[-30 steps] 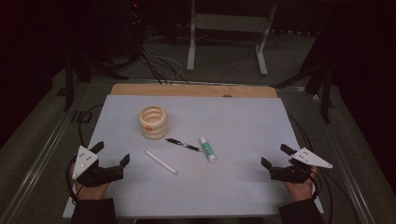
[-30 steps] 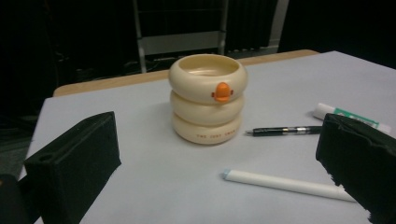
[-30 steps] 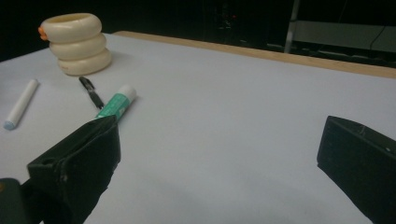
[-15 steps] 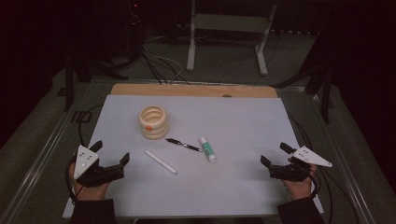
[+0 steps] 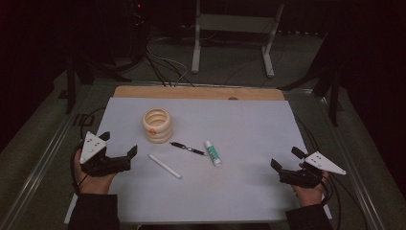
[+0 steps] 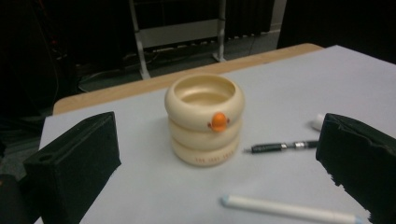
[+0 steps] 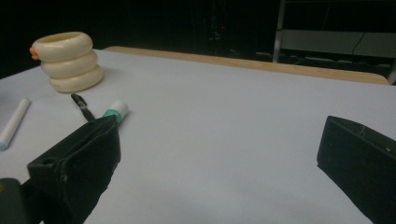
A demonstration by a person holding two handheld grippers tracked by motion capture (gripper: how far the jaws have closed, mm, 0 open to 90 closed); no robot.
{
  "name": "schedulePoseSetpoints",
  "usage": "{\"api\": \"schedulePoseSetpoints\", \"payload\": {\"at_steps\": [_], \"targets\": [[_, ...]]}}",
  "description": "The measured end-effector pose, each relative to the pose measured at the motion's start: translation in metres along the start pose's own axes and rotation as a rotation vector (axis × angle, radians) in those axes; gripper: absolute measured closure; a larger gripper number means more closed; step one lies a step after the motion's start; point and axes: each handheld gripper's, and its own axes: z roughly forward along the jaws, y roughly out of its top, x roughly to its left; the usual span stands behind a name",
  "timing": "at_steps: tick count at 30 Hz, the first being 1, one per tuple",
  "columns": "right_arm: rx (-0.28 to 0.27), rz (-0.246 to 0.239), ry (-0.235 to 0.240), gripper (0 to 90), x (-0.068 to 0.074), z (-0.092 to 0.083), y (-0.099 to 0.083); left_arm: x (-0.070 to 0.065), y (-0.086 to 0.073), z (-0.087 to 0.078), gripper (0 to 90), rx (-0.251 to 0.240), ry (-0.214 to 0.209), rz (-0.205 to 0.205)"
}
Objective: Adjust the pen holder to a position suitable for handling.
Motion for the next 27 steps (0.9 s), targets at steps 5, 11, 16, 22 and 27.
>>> {"api": "schedulePoseSetpoints", "payload": {"at_steps": [5,11,16,22,27], "targets": [[0.011,-0.013,0.002,0.1,0.002,0.0,-0.001,0.008,0.01,0.01,0.1,-0.02,-0.005,-0.032],[0.011,-0.009,0.007,0.1,0.002,0.001,-0.001,0.014,0.02,0.025,0.1,0.002,-0.01,-0.035],[0.016,-0.015,0.015,0.1,0.004,0.003,-0.001,0.017,0.024,0.038,0.1,0.018,-0.022,-0.048],[0.023,-0.011,0.011,0.1,0.002,0.005,-0.002,0.019,0.029,0.057,0.2,0.04,-0.028,-0.05],[0.016,-0.007,0.007,0.1,0.002,0.004,-0.001,0.022,0.033,0.073,0.7,0.059,-0.025,-0.05]]}}
